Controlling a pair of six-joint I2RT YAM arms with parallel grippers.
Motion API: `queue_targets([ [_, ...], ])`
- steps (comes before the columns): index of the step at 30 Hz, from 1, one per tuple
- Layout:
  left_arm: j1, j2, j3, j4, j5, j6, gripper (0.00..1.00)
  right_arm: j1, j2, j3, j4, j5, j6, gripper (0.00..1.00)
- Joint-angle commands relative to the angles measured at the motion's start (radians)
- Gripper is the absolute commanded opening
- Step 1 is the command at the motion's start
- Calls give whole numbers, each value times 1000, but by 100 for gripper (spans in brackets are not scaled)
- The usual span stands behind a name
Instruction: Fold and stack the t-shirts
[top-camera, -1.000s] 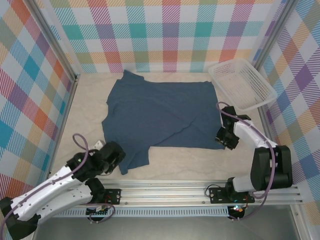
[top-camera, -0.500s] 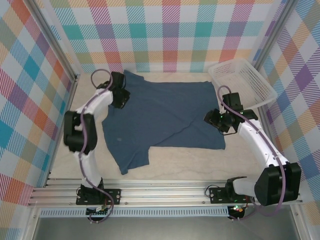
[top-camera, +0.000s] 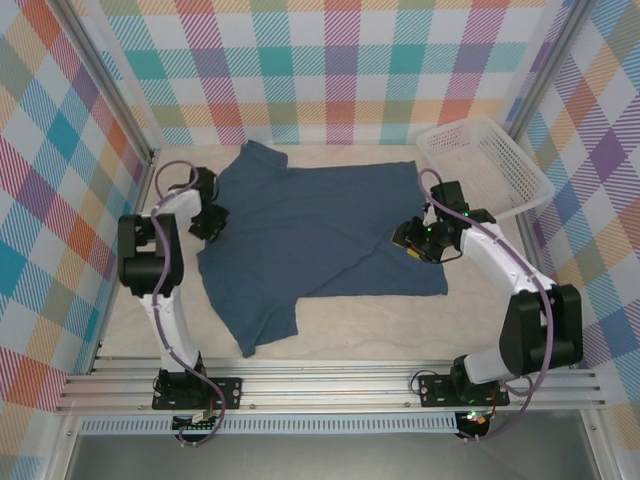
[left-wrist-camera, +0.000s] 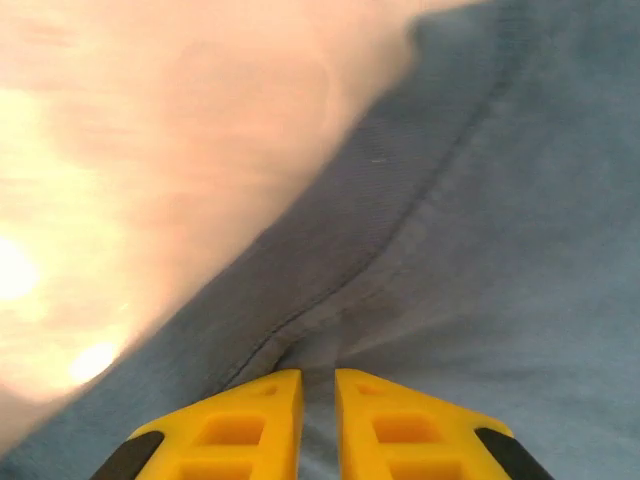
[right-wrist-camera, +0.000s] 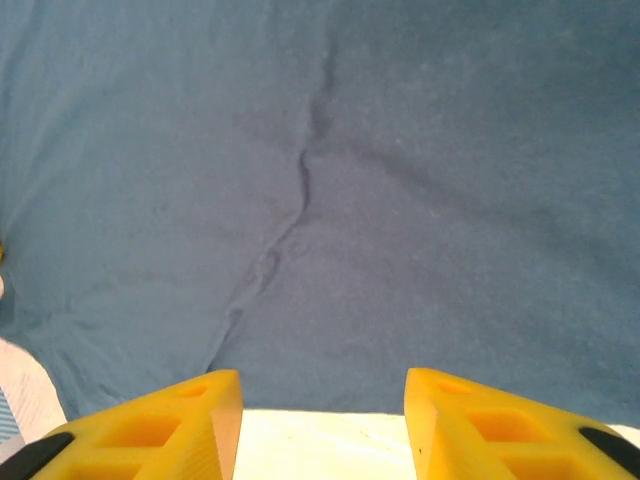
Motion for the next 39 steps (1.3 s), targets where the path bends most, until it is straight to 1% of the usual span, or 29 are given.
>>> queue_targets([
  [1, 31, -41, -53, -6, -3, 70, 19, 36, 87, 56, 52, -36, 3, 47],
  [3, 31, -34, 6, -73, -10, 76, 19, 50, 159, 90, 48, -21, 10, 46],
  [4, 31, -34, 35, -112, -32, 71, 19, 56, 193, 110, 43, -6, 15, 46],
  [6, 31, -57, 57, -130, -65, 53, 20, 62, 239, 139, 44, 10, 19, 46],
  [9, 19, -69, 114, -102, -30, 54, 26, 64, 279, 173, 34, 49, 23, 46],
  [11, -9, -50, 186, -108, -14, 70, 30, 62, 294, 188, 19, 112, 20, 45],
  [12, -21, -33, 219, -116, -6, 76, 30, 59, 299, 190, 23, 130, 15, 45],
  [14, -38, 27, 285, -136, 42, 76, 30, 50, 319, 201, 37, 158, 4, 45],
  [17, -52, 137, 381, -212, 59, 83, 29, 44, 395, 266, 24, 151, -18, 44],
  [21, -55, 231, 422, -214, 85, 77, 27, 39, 485, 336, 10, 153, -16, 42],
  [25, -55, 356, 521, -239, 129, 96, 23, 23, 577, 421, -57, 163, -1, 42],
  [30, -52, 527, 771, -280, 163, 131, 21, 8, 689, 551, -150, 136, 6, 42],
  [35, -45, 739, 1151, -338, 178, 136, 20, -8, 798, 711, -233, 140, 17, 42],
  [37, -32, 783, 1235, -326, 170, 134, 22, -14, 839, 772, -261, 148, 19, 42],
  [39, -20, 788, 1242, -263, 177, 132, 23, -18, 879, 834, -283, 136, 18, 42],
])
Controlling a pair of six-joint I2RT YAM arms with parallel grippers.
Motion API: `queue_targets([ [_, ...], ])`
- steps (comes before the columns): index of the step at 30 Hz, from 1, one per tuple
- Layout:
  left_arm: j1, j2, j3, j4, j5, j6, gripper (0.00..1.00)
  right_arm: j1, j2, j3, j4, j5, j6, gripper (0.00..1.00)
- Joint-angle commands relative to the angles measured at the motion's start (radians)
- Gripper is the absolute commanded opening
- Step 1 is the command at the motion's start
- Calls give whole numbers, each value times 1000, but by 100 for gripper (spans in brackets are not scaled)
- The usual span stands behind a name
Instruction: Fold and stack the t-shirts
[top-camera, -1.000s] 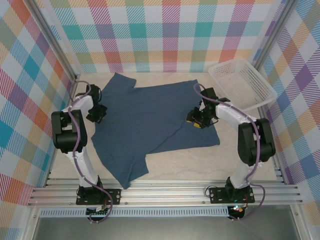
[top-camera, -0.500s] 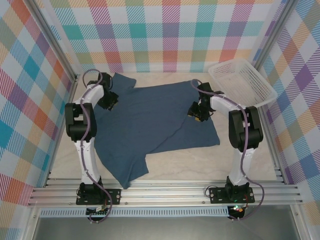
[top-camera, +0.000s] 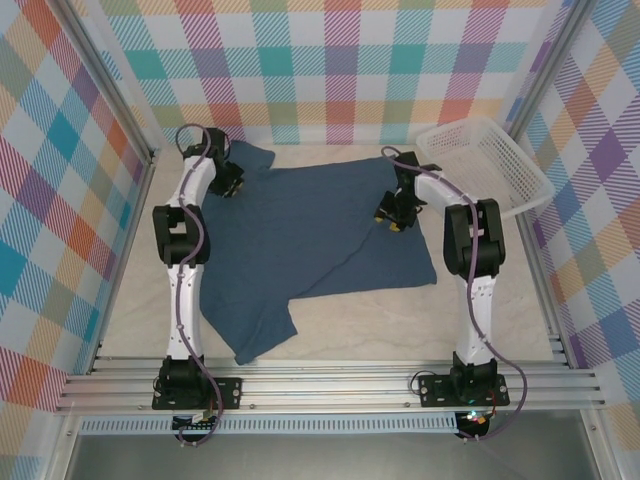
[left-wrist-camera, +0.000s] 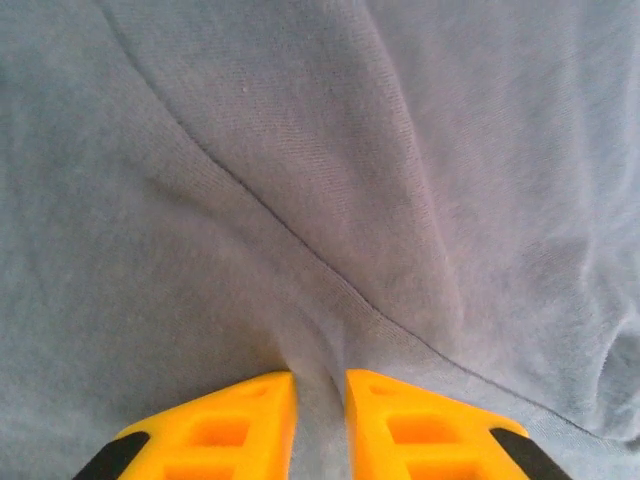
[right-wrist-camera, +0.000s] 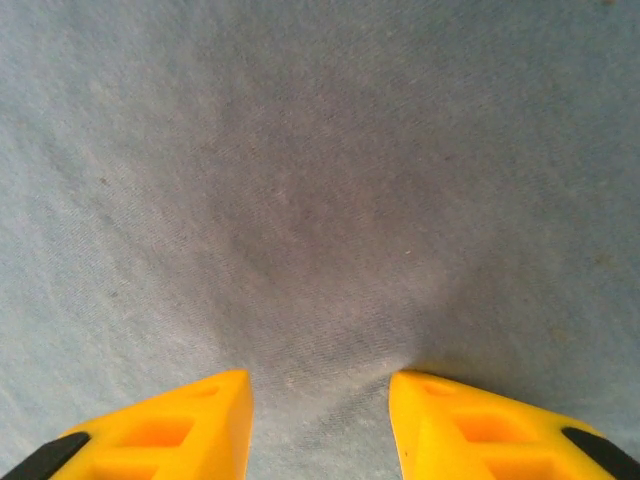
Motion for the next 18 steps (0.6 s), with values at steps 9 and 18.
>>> queue_targets([
  [9, 12, -187, 28, -81, -76, 111, 52, 12, -108, 77, 14, -35, -58, 45],
  [18, -66, -1007, -1112, -35, -117, -154, 42, 9, -503, -297, 83, -32, 84, 45],
])
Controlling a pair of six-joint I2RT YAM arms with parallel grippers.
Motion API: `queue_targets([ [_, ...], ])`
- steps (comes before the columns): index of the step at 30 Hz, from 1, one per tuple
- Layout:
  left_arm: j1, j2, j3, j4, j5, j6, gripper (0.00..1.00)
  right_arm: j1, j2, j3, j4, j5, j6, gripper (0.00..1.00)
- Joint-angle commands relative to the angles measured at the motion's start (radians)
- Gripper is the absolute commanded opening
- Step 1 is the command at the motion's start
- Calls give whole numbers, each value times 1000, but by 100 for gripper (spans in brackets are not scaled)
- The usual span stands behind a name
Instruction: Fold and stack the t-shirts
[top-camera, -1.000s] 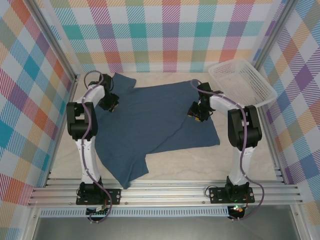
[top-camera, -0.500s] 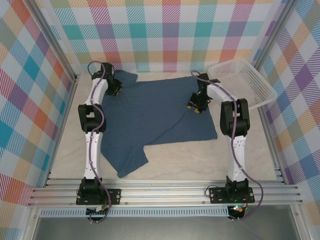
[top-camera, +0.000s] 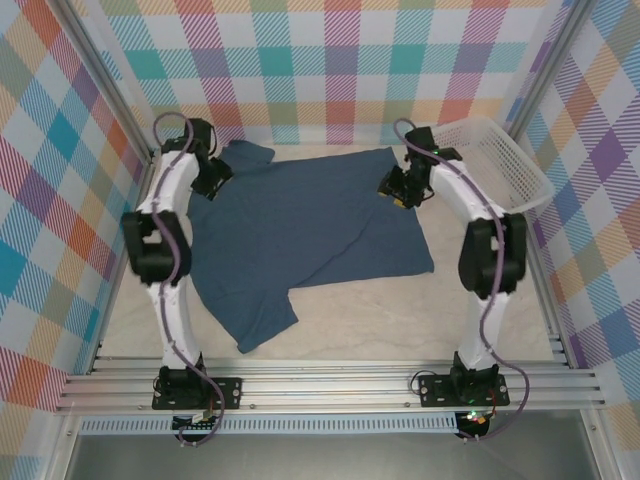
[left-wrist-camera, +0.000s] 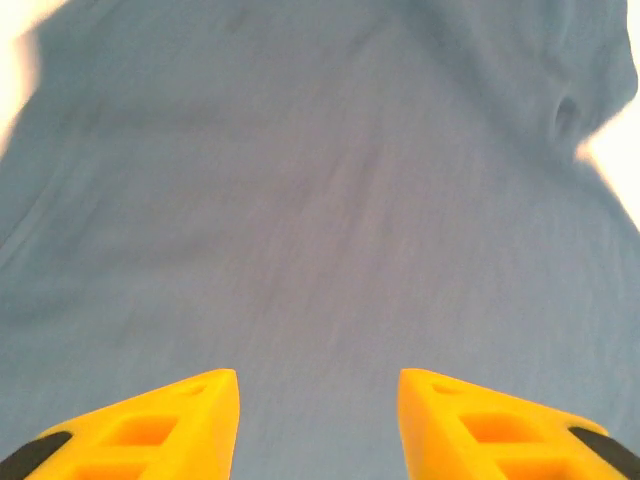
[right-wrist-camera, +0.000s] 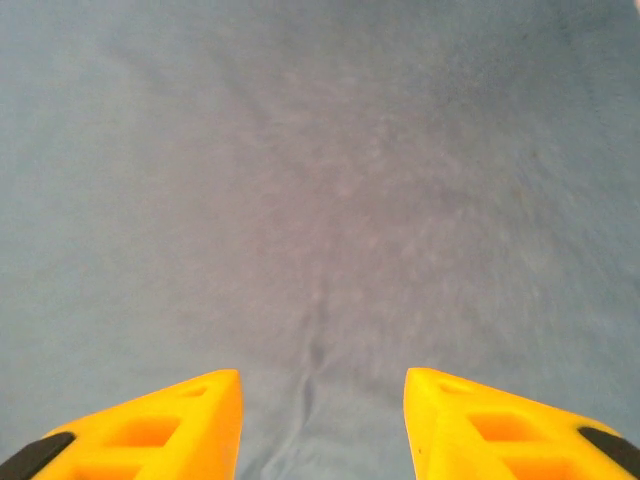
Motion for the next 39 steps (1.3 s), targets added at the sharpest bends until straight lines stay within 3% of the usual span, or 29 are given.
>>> queue_targets([
  [1, -28, -268, -373, -23, -8, -149, 39, 6, -100, -153, 17, -37, 76, 44],
  [5, -42, -510, -741, -11, 61, -238, 25, 16, -229, -350, 46, -119, 92, 41],
  [10, -53, -571, -901, 38, 58, -272, 19, 21, -303, -483, 37, -143, 31, 39],
  [17, -40, -406, -918, 113, -55, -191, 19, 21, -303, -554, 12, -104, -22, 39],
  [29, 48, -145, -666, 108, -159, 74, 19, 21, -328, -593, 8, -89, -6, 40],
  [31, 46, -160, -635, 79, -160, 86, 23, 21, -336, -592, 0, -82, -4, 40],
  [34, 7, -269, -630, 12, -206, 74, 41, 20, -352, -590, -16, -53, -12, 40],
  [39, -126, -517, -789, -135, -169, -60, 43, 9, -382, -619, -33, -2, -10, 41],
])
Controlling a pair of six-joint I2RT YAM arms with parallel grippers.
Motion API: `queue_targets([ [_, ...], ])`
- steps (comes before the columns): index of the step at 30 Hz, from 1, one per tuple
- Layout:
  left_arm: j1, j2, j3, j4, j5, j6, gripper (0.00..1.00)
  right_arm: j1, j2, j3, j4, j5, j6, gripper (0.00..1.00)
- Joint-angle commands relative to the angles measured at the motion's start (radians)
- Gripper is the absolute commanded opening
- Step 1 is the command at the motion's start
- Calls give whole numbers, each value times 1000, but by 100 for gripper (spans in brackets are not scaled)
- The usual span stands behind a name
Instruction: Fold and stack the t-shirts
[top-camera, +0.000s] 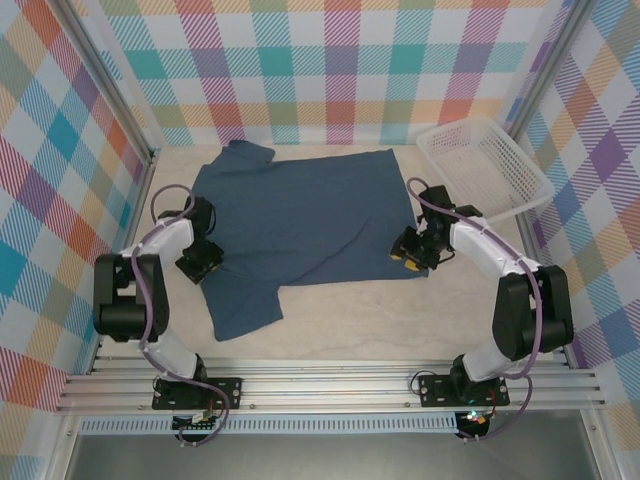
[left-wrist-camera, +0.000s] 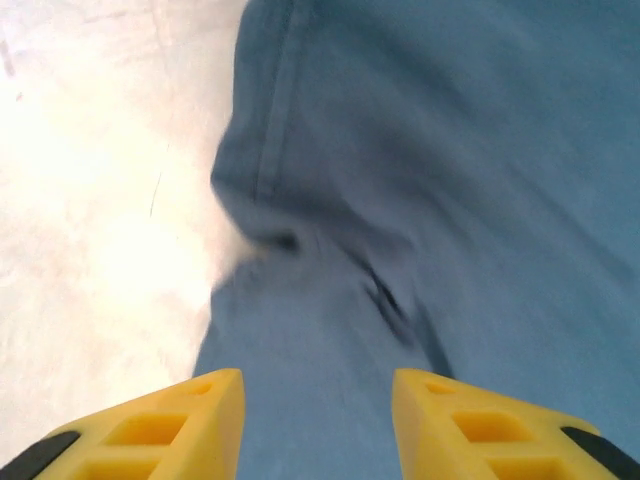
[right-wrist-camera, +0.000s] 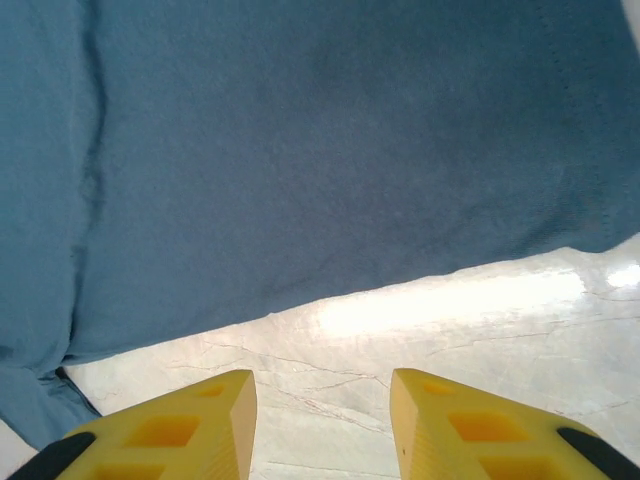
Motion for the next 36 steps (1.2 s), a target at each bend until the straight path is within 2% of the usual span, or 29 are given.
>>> queue_targets([
  [1, -110, -161, -125, -184, 16, -122, 43, -10, -37, -29, -37, 42, -7, 41],
  [3, -176, -257, -224, -209, 42, -211, 42, -14, -51, -42, -22, 33, -3, 41],
  [5, -204, -326, -307, -203, 81, -263, 40, -14, -56, -48, -10, 16, -2, 42],
  [10, -214, -394, -432, -196, 104, -292, 37, -15, -54, -49, -4, -5, -3, 42],
  [14, -217, -380, -459, -120, 140, -289, 39, -15, -57, -52, -5, -9, 0, 42],
  [27, -285, -390, -494, -83, 176, -337, 34, -20, -41, -62, -2, 2, -5, 42],
  [32, -296, -340, -525, -39, 184, -333, 33, -22, -31, -61, 5, 2, 0, 42],
  [36, -298, -282, -530, 18, 150, -317, 27, -21, -30, -58, 6, 1, 3, 42],
])
